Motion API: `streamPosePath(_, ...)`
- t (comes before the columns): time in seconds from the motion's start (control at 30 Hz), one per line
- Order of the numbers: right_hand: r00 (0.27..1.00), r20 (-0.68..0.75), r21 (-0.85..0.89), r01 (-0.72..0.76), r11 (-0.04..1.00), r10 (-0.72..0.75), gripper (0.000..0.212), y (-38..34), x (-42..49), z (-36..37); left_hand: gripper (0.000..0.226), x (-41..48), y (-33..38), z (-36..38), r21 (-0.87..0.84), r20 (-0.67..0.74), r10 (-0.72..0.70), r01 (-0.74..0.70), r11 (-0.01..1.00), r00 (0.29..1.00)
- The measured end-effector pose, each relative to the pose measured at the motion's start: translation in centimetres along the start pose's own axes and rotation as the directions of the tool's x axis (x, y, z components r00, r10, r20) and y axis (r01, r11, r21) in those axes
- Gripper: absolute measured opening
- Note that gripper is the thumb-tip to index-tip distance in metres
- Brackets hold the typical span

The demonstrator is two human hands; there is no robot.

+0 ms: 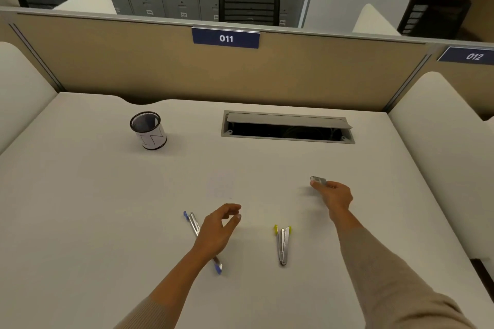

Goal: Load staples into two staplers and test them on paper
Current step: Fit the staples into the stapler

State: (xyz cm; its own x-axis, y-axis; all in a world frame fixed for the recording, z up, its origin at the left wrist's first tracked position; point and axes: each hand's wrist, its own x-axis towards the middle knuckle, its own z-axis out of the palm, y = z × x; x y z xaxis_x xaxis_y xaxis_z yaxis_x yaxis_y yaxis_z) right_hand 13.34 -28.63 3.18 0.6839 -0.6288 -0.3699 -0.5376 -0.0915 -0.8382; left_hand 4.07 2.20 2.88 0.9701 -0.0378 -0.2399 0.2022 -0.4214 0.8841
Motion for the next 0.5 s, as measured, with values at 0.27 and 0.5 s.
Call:
streamPosePath(0.27, 0.995, -0.037, -0.078, 0.087, 0.993, -0.090, 0.054, -0.9, 4.1, 0.6, 0.018, 0.8, -0.2, -0.2, 0.012, -0.020, -0.021, 0.021, 1.000, 1.000)
streamPosePath(0.5, 0.991, -0.087, -0.074, 0.100, 0.992, -0.106, 0.057, -1.1, 5.8, 1.1, 0.016, 1.4, -0.2, 0.0, 0.014, -0.031, -0.049, 0.050, 0.999, 0.998)
